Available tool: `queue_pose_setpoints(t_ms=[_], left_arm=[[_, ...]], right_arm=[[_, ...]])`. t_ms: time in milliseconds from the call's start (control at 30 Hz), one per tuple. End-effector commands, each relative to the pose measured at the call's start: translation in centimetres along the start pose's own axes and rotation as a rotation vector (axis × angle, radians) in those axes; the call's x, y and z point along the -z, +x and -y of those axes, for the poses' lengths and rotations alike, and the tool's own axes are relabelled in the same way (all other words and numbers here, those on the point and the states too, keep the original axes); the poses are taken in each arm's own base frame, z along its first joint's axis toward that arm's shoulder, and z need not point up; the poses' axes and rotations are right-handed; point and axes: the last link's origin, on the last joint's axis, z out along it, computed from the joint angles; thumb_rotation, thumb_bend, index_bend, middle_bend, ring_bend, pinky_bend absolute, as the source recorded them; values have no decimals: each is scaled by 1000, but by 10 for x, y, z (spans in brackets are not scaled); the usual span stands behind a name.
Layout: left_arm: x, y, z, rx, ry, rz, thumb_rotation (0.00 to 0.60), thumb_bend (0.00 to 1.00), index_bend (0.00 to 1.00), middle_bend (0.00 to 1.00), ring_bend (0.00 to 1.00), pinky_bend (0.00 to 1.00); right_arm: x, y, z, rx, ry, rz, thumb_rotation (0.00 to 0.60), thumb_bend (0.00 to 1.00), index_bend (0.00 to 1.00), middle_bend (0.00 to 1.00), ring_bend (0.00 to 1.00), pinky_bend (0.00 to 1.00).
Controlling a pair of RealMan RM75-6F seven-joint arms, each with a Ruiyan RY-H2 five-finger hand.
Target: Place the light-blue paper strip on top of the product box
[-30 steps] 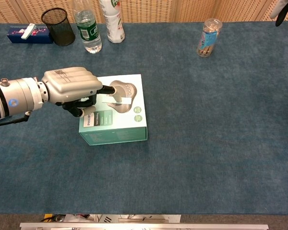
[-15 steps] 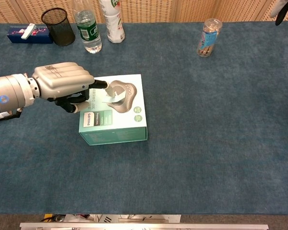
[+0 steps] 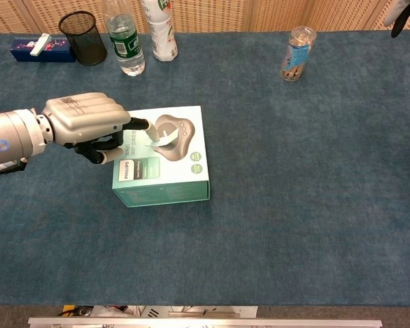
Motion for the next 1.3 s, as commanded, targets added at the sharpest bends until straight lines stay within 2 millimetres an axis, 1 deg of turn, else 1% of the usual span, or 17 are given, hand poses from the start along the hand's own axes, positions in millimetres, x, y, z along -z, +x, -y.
queue_pose_setpoints(t_ms=[33, 167, 367, 767, 1000, 1200, 1300], left_arm=[[1, 2, 0, 4, 2, -9, 600, 821, 207, 1000, 1000, 1000], [6, 5, 1, 0, 4, -20, 600, 820, 207, 1000, 1000, 1000], [11, 0, -1, -11, -2, -7, 600, 820, 207, 1000, 1000, 1000], [9, -7, -2, -14, -3, 12, 600, 821, 207, 1000, 1000, 1000], [14, 0, 0, -4, 7, -19, 600, 820, 207, 1000, 1000, 1000], [25, 2, 9, 23, 41, -51, 600, 812, 182, 1000, 1000, 996], [33, 3, 19, 50, 79, -89, 600, 760, 137, 969, 982, 927]], right_arm=[[0, 0, -1, 0, -1, 0, 600, 644, 446, 498, 652, 875], [0, 0, -1, -3, -1, -1, 600, 644, 446, 497, 653, 875], [-1, -1, -1, -4, 0, 1, 600, 644, 446, 497, 656, 875], [0, 0, -2, -3, -2, 0, 600, 644, 446, 497, 656, 875], [1, 1, -3, -1, -2, -6, 600, 644, 446, 497, 656, 875], [5, 3, -8, 7, -16, -15, 600, 643, 446, 497, 656, 875], [9, 3, -16, 34, -30, -29, 600, 635, 446, 497, 656, 875]])
